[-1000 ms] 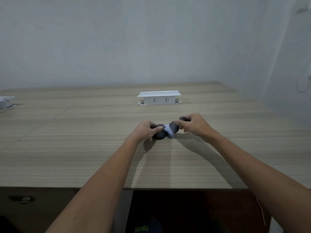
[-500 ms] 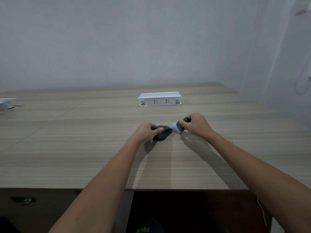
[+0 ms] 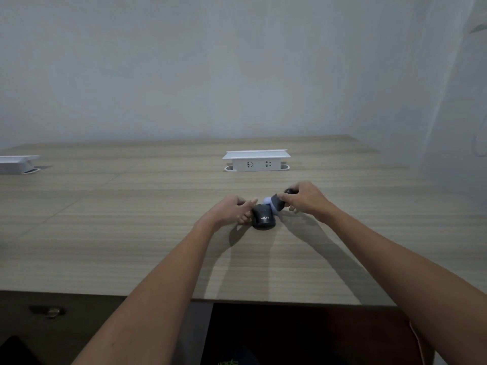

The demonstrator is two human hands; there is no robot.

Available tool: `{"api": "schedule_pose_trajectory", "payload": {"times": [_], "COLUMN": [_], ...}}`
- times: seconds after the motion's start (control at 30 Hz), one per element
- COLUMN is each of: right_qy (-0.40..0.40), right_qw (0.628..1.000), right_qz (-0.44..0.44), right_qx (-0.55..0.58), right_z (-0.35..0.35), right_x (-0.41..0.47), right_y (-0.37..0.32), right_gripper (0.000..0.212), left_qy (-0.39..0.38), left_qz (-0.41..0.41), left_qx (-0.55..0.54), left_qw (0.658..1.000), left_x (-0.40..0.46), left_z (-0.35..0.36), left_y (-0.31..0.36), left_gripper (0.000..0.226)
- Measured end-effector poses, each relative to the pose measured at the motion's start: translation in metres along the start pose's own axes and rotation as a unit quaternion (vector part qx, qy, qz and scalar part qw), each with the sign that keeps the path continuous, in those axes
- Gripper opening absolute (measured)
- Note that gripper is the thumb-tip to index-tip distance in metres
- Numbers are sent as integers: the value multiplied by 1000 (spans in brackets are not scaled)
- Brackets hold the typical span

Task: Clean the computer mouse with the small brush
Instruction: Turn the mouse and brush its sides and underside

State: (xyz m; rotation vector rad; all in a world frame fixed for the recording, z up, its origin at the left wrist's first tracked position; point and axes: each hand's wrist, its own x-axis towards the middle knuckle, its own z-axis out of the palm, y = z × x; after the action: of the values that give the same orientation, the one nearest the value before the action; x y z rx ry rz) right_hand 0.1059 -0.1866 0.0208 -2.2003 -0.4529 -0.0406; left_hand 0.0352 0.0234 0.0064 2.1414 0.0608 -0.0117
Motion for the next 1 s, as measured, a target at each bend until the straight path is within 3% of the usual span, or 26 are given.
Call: {"api": "schedule_pose_trajectory", "payload": {"times": [0.1,0.2,0.27,0.4,0.5,0.63,0.77,0.9,1.0], "right_qy": [12,54,54,-48,-20,44,-61,28,16], "right_qw": [1000,997,995,994,993,983,986,983,986], "right_qz": [-22,-52,-76,-90,-99,-157,-153,-150,-157], "right_qx": [4,25,39,32,-54,-81,-7,-100,-53], "right_z": [-6,-16,-21,-19,-17,-20,-18,-17,-15], "right_x": [0,-2,-5,-12,-9,-9,-17,-8,-9], "right_y": [0,-5,-12,-18,-15,-20,-22,-13,-14], "right_gripper": [26,24,22,26,22,14,20,15,23], "left_qy": [-15,10,-1,-72,-122,-158,-174,-159,-151], "left_qz": [7,29,47,67,46,50,55,64,78], "left_qx": [21,130,179,197,192,206,228,288,304], "left_qw": [1000,991,983,975,973,965,956,942,937], "left_x": [1,3,2,13,22,27,32,28,25], "left_z": [-9,-21,-25,-24,-22,-24,-27,-26,-25], "left_y": [-4,-8,-1,7,10,18,17,21,21], "left_gripper": [45,39,53,83,93,85,68,80,74]}}
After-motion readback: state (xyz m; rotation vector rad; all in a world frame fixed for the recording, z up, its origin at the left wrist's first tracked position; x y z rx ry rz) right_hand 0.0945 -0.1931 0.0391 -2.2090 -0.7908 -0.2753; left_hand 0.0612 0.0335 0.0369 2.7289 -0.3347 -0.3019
